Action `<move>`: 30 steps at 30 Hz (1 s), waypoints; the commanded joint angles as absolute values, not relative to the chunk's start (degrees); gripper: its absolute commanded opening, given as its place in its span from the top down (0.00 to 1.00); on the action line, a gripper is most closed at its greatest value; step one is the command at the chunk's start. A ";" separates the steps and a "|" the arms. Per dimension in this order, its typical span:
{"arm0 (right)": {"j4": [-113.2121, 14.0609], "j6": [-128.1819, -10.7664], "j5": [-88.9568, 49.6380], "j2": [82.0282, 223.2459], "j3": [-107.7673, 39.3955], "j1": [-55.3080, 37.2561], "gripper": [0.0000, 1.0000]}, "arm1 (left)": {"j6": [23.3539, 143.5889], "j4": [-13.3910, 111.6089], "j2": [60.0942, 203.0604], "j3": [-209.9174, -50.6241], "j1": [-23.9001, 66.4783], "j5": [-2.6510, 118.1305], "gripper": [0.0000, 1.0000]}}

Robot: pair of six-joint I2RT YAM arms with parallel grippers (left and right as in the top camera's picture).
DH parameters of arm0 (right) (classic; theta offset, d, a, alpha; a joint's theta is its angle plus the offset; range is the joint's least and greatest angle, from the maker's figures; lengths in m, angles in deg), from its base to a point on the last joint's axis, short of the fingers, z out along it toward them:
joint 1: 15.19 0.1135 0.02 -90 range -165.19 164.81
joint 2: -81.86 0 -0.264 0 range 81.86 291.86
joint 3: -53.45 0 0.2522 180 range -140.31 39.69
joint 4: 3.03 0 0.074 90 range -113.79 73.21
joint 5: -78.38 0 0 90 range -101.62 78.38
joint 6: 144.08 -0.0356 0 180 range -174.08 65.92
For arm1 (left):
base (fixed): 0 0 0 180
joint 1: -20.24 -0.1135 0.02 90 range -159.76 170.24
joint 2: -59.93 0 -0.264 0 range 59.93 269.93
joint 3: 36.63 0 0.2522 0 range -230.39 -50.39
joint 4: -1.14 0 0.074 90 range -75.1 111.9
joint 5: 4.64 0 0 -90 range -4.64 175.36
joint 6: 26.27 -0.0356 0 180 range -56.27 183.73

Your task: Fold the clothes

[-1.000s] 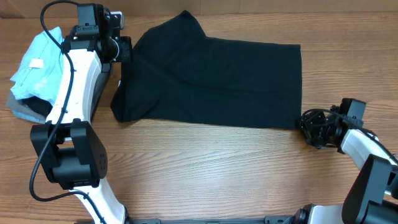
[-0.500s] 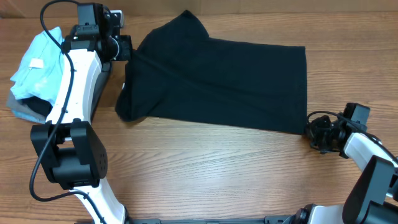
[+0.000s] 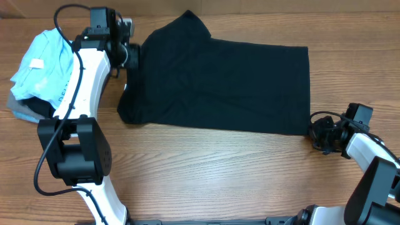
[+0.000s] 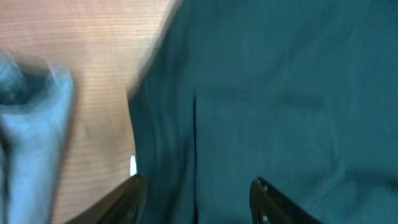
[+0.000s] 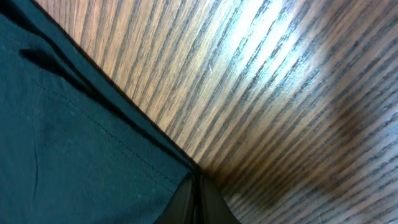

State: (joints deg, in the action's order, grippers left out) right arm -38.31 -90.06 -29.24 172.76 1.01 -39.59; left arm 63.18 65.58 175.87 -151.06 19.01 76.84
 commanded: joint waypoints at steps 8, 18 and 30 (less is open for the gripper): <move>-38.96 -90.15 -25.16 172.52 1.04 -40.40 0.96 | 60.05 80.90 176.83 -144.57 18.66 77.26 0.45; -38.96 -90.15 -25.40 172.52 1.04 -40.40 0.96 | 59.88 74.52 176.83 -134.47 18.48 72.47 0.79; -39.58 -90.15 -21.13 172.52 1.04 -40.40 0.96 | 61.01 72.57 176.83 -142.40 14.52 80.45 0.89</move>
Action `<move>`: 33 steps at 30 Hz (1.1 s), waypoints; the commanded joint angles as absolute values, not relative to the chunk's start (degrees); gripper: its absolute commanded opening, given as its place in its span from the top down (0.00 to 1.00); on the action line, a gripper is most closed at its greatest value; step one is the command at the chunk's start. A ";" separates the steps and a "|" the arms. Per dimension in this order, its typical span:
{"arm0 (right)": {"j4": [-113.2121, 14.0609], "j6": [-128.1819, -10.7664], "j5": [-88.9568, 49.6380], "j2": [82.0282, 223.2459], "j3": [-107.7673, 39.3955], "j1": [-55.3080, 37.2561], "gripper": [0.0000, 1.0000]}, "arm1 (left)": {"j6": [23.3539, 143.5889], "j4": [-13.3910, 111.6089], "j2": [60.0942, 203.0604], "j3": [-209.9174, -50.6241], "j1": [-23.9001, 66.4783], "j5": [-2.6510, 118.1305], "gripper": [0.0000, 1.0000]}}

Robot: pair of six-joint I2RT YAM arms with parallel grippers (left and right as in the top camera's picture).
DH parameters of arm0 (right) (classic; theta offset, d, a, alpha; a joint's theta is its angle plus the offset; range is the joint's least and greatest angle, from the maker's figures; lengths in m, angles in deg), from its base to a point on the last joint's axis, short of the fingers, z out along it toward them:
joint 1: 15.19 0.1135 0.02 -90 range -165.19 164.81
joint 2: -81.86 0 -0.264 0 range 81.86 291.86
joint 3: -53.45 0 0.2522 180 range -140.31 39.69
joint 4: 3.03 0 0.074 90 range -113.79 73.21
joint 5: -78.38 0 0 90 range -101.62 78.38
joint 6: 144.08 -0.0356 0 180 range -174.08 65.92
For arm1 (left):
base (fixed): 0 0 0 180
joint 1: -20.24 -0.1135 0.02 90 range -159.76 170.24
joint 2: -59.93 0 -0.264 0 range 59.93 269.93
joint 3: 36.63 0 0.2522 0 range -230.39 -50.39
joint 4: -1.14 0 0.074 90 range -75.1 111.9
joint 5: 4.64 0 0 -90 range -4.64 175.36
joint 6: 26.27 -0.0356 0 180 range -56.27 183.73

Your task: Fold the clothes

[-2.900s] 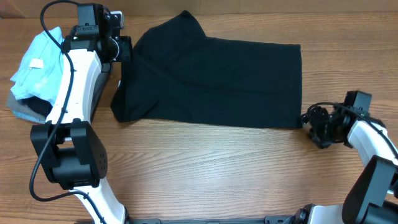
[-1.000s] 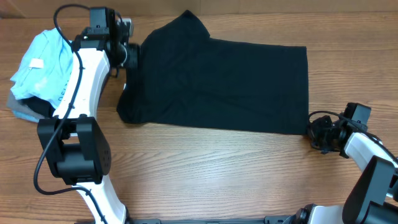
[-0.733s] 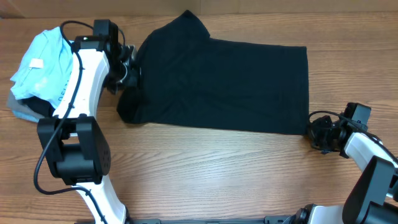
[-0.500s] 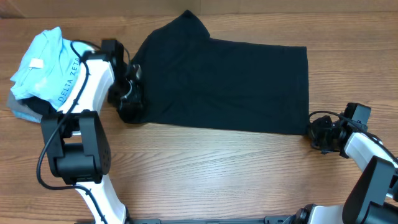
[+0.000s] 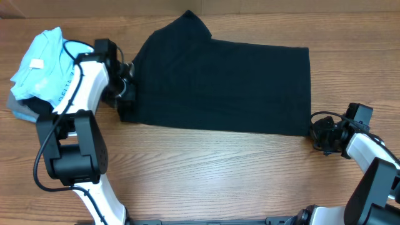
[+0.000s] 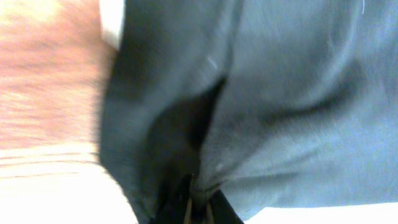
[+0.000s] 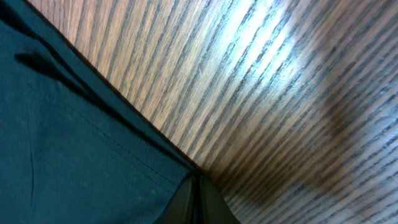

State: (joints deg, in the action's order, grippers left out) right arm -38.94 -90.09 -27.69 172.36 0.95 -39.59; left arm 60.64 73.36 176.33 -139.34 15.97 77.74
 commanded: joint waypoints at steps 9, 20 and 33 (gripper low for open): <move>-40.08 -90.13 -21.07 172.52 1.04 -40.40 0.96 | 61.08 76.73 176.83 -142.47 14.26 79.95 0.43; -40.04 -90.15 -21.09 172.52 1.04 -40.40 0.96 | 59.05 77.67 176.83 -132.57 14.26 79.82 0.61; -40.06 -90.11 -20.41 172.52 0.97 -40.45 0.96 | 60.95 79.35 176.81 -133.20 12.14 94.79 0.96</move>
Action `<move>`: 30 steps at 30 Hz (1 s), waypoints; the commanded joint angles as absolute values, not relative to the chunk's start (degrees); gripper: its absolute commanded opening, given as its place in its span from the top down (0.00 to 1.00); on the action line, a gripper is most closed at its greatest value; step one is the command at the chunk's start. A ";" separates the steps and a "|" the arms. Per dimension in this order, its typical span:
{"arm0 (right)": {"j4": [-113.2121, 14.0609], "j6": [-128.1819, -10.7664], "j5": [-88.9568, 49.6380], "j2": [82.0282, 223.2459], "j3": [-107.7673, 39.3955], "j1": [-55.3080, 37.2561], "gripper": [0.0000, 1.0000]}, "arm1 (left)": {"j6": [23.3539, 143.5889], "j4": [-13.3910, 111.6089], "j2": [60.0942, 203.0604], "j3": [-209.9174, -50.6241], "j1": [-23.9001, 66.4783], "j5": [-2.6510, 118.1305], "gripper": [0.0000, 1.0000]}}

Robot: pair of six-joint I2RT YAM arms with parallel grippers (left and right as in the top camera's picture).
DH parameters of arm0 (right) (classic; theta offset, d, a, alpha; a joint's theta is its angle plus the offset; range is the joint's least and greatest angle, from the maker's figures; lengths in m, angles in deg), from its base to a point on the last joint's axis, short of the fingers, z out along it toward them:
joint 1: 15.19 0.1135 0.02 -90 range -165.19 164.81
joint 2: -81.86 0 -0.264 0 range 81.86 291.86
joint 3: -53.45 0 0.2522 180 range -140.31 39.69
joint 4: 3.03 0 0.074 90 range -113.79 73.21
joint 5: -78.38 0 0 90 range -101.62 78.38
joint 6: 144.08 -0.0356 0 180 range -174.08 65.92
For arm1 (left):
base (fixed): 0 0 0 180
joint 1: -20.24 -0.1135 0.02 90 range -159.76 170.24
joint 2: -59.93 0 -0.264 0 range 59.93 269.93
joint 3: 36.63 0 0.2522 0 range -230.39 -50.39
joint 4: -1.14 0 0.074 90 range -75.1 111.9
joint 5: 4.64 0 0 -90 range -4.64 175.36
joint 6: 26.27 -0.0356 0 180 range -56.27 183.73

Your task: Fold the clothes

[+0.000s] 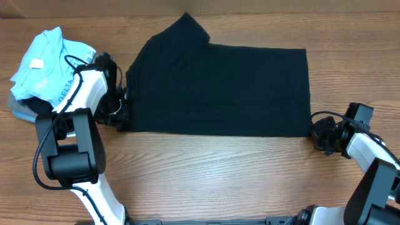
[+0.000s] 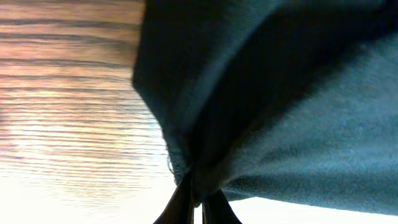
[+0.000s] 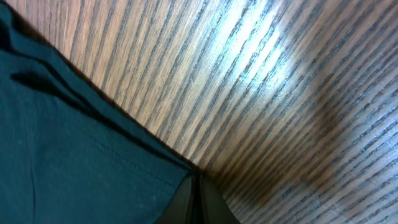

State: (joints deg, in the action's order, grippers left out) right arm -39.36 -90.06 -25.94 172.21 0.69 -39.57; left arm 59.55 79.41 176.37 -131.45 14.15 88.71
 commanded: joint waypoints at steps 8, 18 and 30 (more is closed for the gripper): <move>-40.82 -89.69 -20.46 172.52 0.82 -40.45 0.69 | 61.58 82.06 176.81 -138.86 10.87 93.43 0.48; -52.87 -87.88 -25.05 168.80 -8.91 -40.71 0.37 | 61.54 87.15 176.81 -147.58 10.63 74.26 0.50; -59.33 -79.11 -44.35 163.05 -18.39 -39.37 0.63 | 59.88 76.16 176.83 -145.44 19.73 63.23 0.89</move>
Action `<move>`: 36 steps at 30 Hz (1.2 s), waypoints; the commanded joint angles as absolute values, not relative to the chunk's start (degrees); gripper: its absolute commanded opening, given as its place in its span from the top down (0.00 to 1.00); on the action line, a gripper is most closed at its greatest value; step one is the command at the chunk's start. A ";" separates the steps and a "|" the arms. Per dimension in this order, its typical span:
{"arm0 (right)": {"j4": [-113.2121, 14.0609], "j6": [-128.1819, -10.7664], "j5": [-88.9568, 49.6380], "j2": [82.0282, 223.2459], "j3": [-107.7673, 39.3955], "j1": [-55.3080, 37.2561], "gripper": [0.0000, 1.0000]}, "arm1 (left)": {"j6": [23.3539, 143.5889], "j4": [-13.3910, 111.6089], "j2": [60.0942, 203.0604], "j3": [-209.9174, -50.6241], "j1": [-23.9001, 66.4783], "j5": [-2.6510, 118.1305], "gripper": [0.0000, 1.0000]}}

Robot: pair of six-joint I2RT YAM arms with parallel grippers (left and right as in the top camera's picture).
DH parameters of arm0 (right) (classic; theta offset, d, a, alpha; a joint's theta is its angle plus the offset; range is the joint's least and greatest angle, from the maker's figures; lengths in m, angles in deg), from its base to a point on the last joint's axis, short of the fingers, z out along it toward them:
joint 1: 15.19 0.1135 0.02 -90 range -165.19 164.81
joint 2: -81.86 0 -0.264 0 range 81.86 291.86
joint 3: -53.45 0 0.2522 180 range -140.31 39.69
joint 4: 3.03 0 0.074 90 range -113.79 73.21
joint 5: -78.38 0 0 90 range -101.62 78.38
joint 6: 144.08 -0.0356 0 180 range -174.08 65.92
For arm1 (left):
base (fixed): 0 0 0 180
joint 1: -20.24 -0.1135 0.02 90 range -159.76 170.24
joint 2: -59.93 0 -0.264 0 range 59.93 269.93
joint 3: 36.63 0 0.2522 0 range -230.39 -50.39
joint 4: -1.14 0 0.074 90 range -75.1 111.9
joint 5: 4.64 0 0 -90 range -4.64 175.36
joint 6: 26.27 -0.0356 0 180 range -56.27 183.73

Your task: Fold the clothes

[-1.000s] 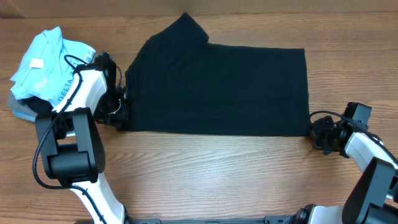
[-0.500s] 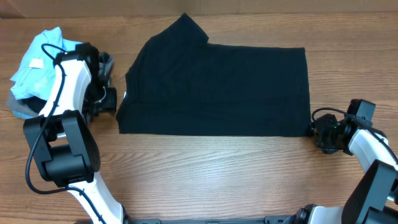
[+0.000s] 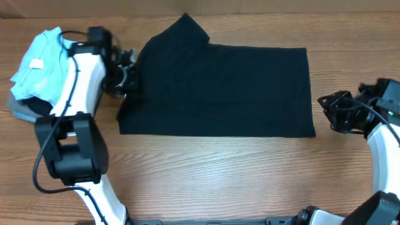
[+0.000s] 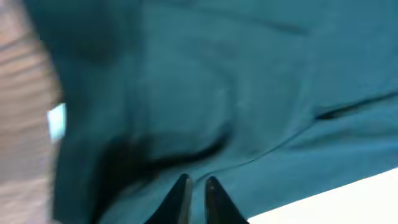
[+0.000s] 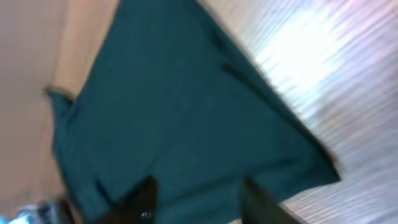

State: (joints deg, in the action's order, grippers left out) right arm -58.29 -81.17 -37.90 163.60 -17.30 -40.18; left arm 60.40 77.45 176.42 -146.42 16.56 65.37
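Observation:
A black shirt (image 3: 225,87) lies spread flat across the middle of the wooden table, one sleeve pointing to the far edge. My left gripper (image 3: 130,78) is at the shirt's left edge. In the left wrist view its fingertips (image 4: 198,182) stand a narrow gap apart over the cloth (image 4: 249,81), next to a white tag (image 4: 55,119). My right gripper (image 3: 330,112) hovers just right of the shirt's near right corner. Seen from the right wrist, it (image 5: 198,186) is open above that corner (image 5: 186,112), holding nothing.
A pile of light blue clothes (image 3: 44,62) on something grey (image 3: 22,112) sits at the far left, beside the left arm. Bare wooden table (image 3: 219,175) runs along the front of the shirt.
My left gripper left the shirt's near left corner and now sits farther back along the left edge. My right gripper let go of the near right corner, opened, and drew back to the right.
First my left gripper was open at the shirt's far left edge while the right stayed shut on the near right corner. Then the left was shut on the left edge, then on the near left corner with the hem straight. Both corners now lie flat and free.

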 commanded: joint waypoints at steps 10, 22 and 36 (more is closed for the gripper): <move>-64.08 -79.55 -31.30 171.12 -14.63 -34.00 0.85 | 65.67 65.10 176.83 -126.40 23.33 66.50 0.87; -59.60 -91.59 -21.77 185.19 -11.57 -34.15 0.96 | 65.65 63.20 176.83 -121.57 22.39 75.20 0.81; -77.19 -93.10 -10.05 172.43 -11.60 -35.57 0.96 | 66.96 88.22 176.81 -121.57 22.52 73.00 0.88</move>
State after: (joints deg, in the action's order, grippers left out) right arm -75.47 -92.21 -16.94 178.24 -12.06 -34.98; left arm 65.73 84.66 175.50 -122.10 23.09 72.67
